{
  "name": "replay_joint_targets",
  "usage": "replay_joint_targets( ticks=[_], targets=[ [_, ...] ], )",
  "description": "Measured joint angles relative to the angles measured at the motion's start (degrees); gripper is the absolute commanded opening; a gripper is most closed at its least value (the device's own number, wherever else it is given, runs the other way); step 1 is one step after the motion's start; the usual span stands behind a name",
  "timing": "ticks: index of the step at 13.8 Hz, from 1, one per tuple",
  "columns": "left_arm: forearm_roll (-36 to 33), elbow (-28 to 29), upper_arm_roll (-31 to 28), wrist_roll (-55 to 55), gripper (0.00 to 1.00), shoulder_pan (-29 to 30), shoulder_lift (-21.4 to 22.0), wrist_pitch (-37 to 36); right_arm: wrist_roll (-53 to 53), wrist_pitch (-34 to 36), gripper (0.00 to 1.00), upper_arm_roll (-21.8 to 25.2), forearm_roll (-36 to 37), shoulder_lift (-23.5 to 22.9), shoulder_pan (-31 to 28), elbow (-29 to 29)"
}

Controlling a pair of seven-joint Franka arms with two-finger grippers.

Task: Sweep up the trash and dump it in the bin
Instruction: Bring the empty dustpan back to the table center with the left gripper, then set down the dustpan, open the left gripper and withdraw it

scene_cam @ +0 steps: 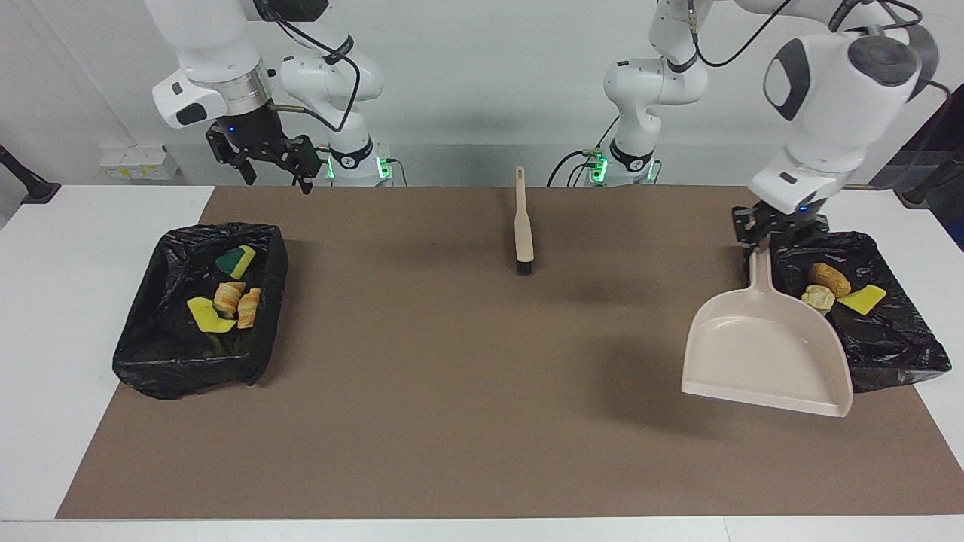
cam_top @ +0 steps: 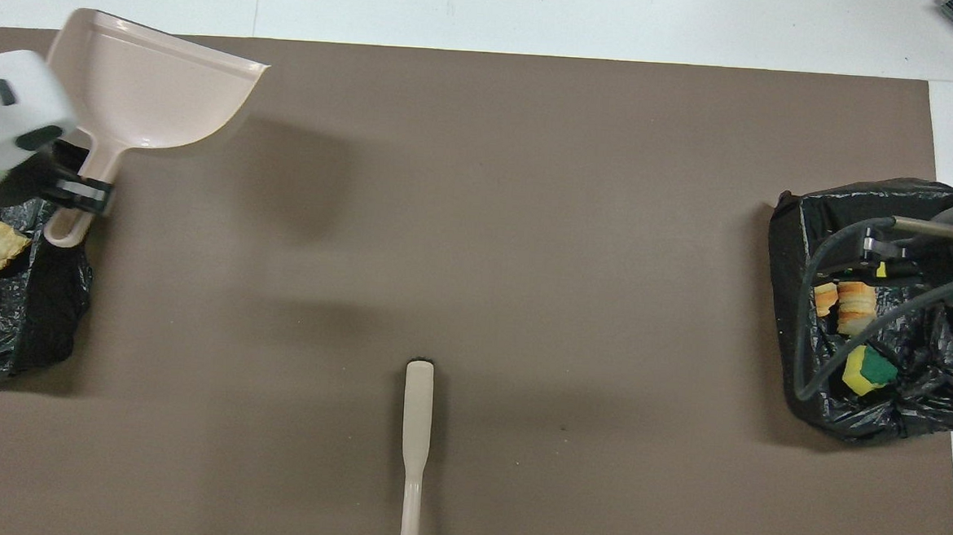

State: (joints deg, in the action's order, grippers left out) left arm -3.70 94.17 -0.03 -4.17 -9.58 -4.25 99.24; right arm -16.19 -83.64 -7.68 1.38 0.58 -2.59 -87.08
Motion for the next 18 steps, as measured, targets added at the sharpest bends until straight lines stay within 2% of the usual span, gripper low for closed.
replay_joint_targets(
  ticks=[2, 4, 6, 8, 10, 12, 18],
  targets=[
    [3.7, 1.0, 0.0, 7.0, 0.0, -5.5, 0.0, 1.1, 0.0, 0.0, 1.0, 0.0, 0.0, -0.1, 0.0, 0.0],
    [4.8, 3.5, -0.1, 13.8, 0.0, -10.5, -0.5, 6.3, 0.0, 0.0, 1.0, 0.0, 0.0, -0.1, 0.0, 0.0],
    [4.9, 6.0, 0.0, 20.8, 0.0, -16.1, -3.0, 13.3, 0.0, 0.0, 1.0, -0.1, 0.0, -0.1, 0.0, 0.0],
    [4.9, 6.6, 0.0, 24.0, 0.0, -20.5, -7.2, 18.2, 0.1, -0.1, 1.0, -0.1, 0.0, -0.1, 0.0, 0.0],
    [4.9, 6.7, -0.1, 24.3, 0.0, -23.1, -10.9, 20.7, 0.1, -0.3, 1.0, -0.2, 0.0, -0.1, 0.0, 0.0],
    [5.0, 6.7, -0.1, 24.3, 0.0, -24.8, -12.7, 21.7, 0.1, -0.3, 1.0, -0.2, 0.0, -0.1, 0.0, 0.0],
    [5.0, 10.7, -0.1, 26.7, 0.0, -28.4, -12.9, 25.2, 0.1, -0.4, 1.0, -0.3, -0.1, -0.1, 0.0, 0.1]
  ],
)
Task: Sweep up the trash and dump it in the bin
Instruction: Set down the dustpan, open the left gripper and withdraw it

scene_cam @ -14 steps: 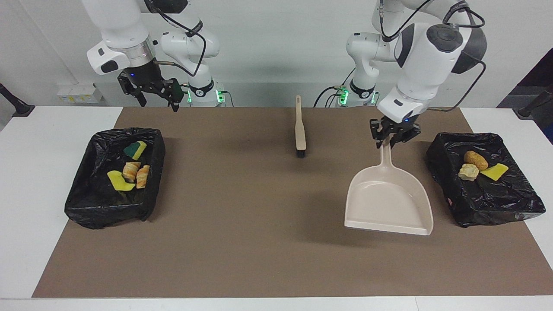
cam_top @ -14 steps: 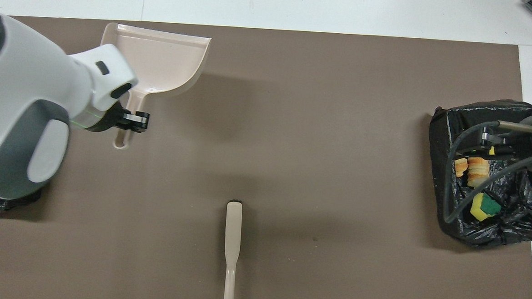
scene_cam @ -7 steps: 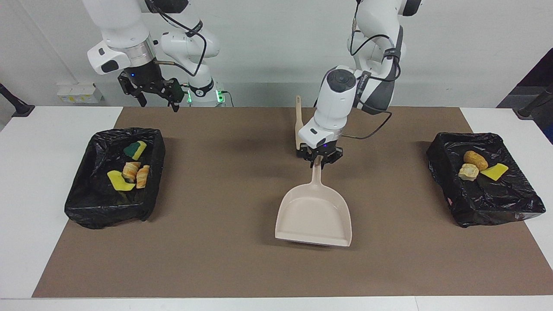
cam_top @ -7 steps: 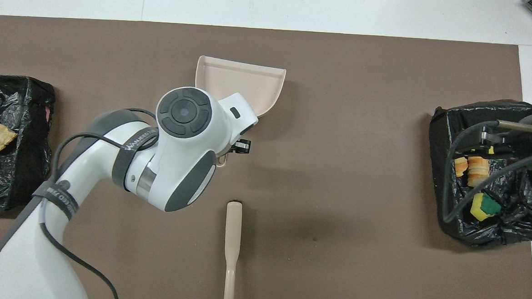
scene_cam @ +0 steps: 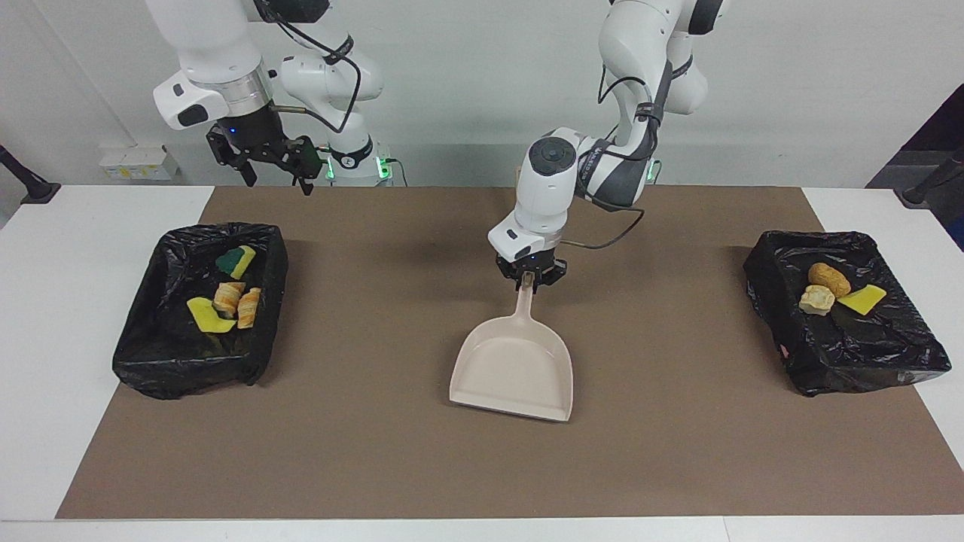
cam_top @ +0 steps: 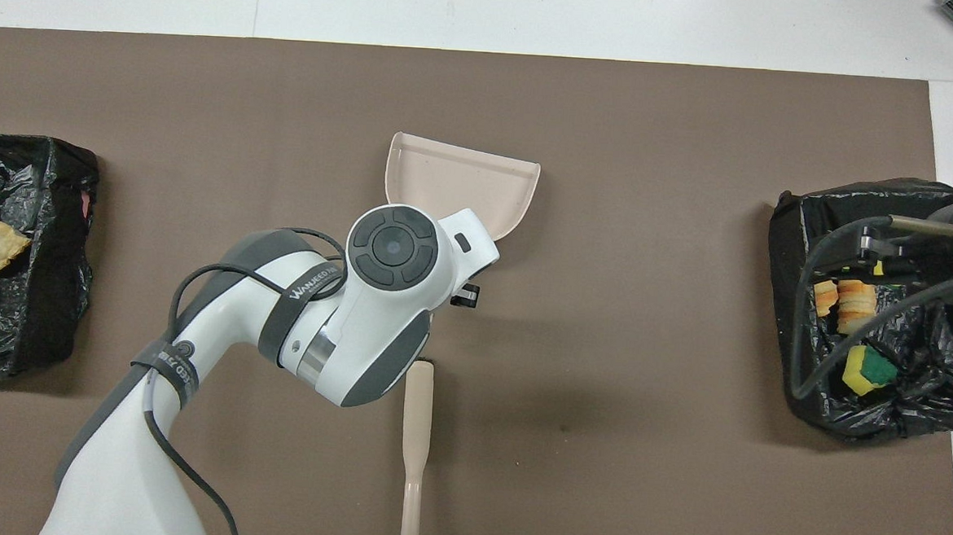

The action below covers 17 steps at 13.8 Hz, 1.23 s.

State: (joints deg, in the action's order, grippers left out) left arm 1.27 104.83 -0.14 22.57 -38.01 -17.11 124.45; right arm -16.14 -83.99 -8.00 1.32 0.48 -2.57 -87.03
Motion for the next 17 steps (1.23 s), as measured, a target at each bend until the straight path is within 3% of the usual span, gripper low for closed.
replay_joint_targets(
  ticks=[3, 4, 5, 6, 12, 17],
  targets=[
    [0.0, 1.4, -0.1, 5.5, 0.02, -0.6, 0.0, 2.0, 0.0, 0.0, 1.0, -0.1, 0.0, 0.0, 0.0, 0.0],
    [0.0, 2.1, 0.0, 7.6, 0.15, -0.8, 0.0, 3.1, 0.0, 0.0, 1.0, -0.1, 0.0, 0.0, 0.0, 0.0],
    [0.0, 2.7, 0.0, 9.0, 0.6, -0.8, 0.0, 4.2, 0.0, 0.0, 1.0, -0.1, 0.0, 0.0, 0.0, 0.0],
    [0.0, 2.9, 0.0, 9.6, 1.0, -0.9, 0.0, 4.8, 0.0, 0.0, 1.0, -0.1, 0.0, 0.0, 0.0, 0.0],
    [0.0, 2.0, -2.4, 10.7, 1.0, 0.2, 2.2, 4.3, 0.0, 0.0, 1.0, -0.1, 0.0, 0.0, 0.0, 0.0],
    [-0.1, 0.2, -3.4, 8.0, 1.0, 9.0, 6.2, -3.2, 0.0, 0.0, 1.0, 0.0, 0.0, 0.0, 0.0, 0.0]
  ],
)
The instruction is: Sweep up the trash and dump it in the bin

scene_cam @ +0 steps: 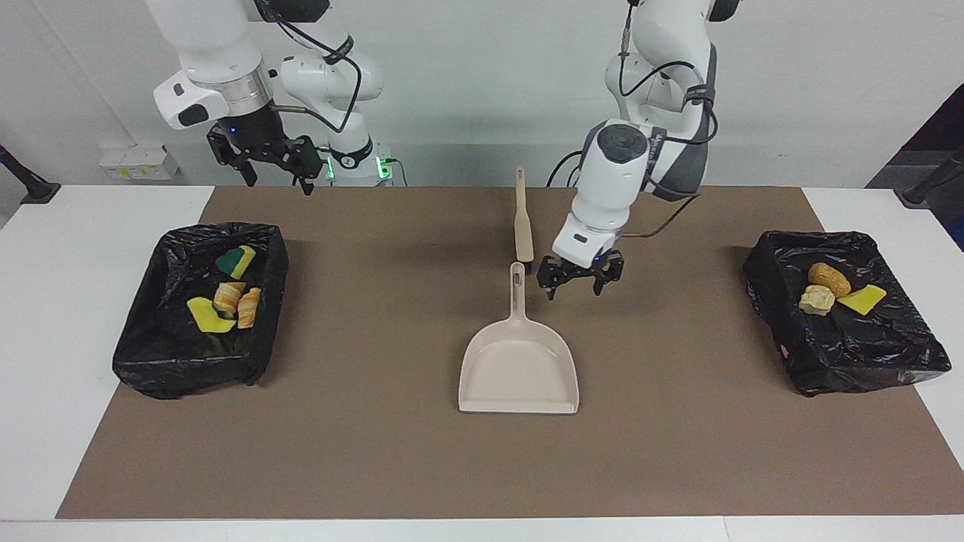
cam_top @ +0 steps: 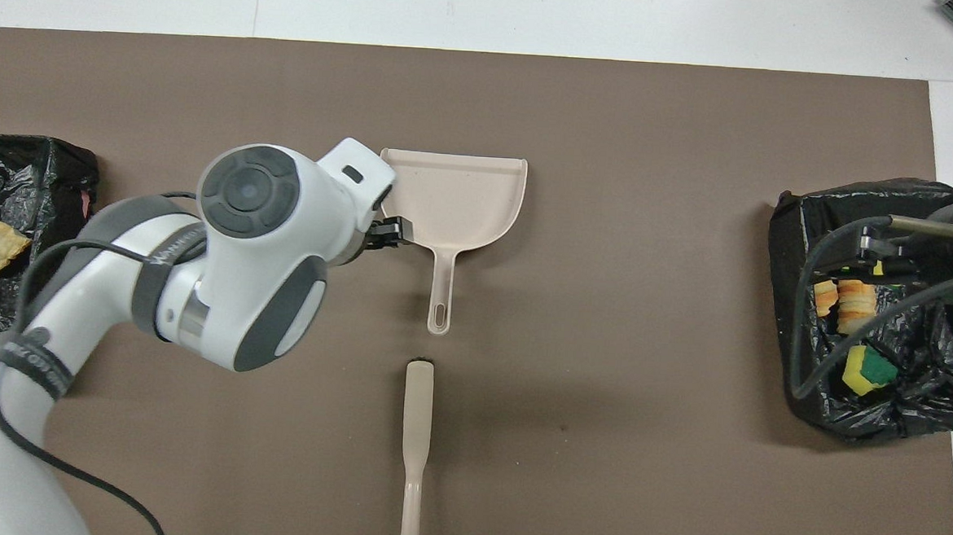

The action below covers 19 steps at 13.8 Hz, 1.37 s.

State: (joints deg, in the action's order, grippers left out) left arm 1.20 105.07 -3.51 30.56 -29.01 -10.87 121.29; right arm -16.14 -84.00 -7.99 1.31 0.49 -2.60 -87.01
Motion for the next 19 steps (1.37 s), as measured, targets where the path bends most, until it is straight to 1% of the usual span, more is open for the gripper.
replay_joint_targets(
  ticks=[2, 5, 11, 14, 16, 19],
  targets=[
    [0.0, -0.1, -0.1, -5.3, 1.0, 4.5, 2.0, -4.6, 0.0, 0.0, 1.0, 0.0, 0.0, 0.0, 0.0, 0.0],
    [0.0, -0.1, -0.3, -14.3, 1.0, 11.4, 6.2, -11.6, 0.0, 0.0, 1.0, 0.0, 0.0, 0.0, 0.0, 0.0],
    [0.0, -0.1, -0.3, -27.6, 1.0, 21.5, 13.2, -22.5, 0.0, 0.0, 1.0, 0.0, 0.0, 0.0, 0.0, 0.0],
    [-1.2, 0.0, -0.3, -32.2, 1.0, 25.8, 15.3, -24.3, 0.0, -0.6, 1.0, 0.0, 0.0, 0.0, 0.0, 0.0],
    [-3.3, -0.1, -0.3, -34.8, 1.0, 27.3, 15.7, -24.3, 0.0, -0.6, 1.0, 0.0, 0.0, 0.0, 0.0, 0.0],
    [-4.2, -1.2, -0.3, -37.2, 1.0, 28.5, 15.9, -24.2, 0.0, -0.6, 1.0, 0.0, 0.0, 0.0, 0.0, 0.0]
  ],
)
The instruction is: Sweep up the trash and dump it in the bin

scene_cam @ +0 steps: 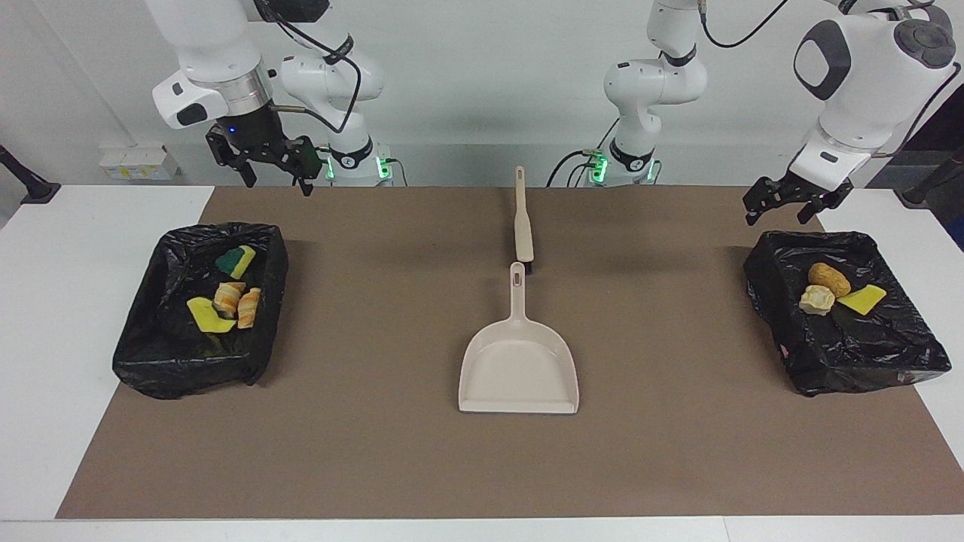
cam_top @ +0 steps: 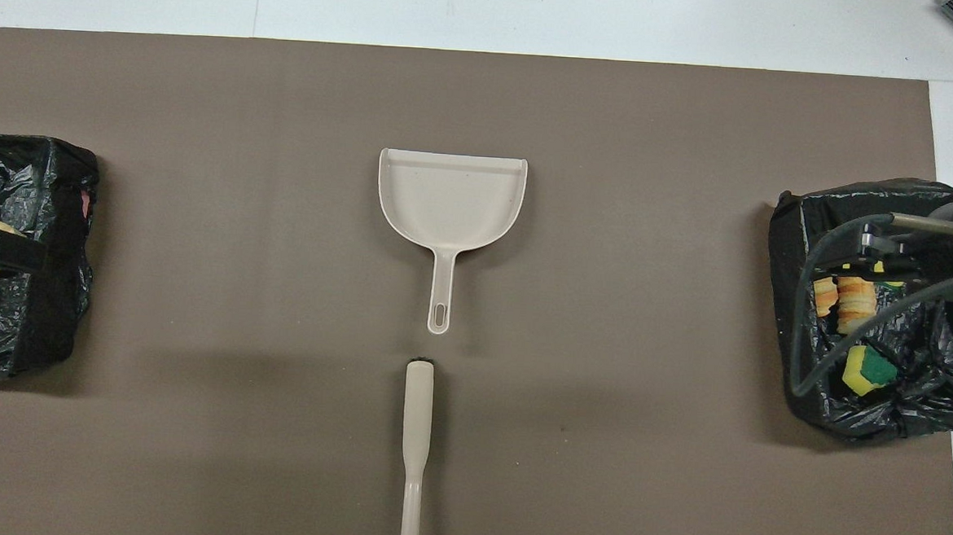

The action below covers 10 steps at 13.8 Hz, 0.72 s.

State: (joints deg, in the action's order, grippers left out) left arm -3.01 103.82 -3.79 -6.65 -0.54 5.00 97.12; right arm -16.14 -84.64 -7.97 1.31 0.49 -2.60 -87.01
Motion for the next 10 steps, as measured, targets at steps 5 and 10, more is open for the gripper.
replay_joint_targets(
  ticks=[5, 10],
  targets=[
    [1.4, -8.2, 1.0, 0.7, 1.0, 0.0, 0.0, -4.8, 0.0, 0.0, 1.0, 0.0, 0.0, 0.0, 0.0, 0.0],
    [5.6, -13.9, 2.7, 5.8, 1.0, -0.1, 0.2, -10.7, 0.0, 0.0, 1.0, 0.2, 0.0, 0.0, -0.3, 0.0]
  ],
)
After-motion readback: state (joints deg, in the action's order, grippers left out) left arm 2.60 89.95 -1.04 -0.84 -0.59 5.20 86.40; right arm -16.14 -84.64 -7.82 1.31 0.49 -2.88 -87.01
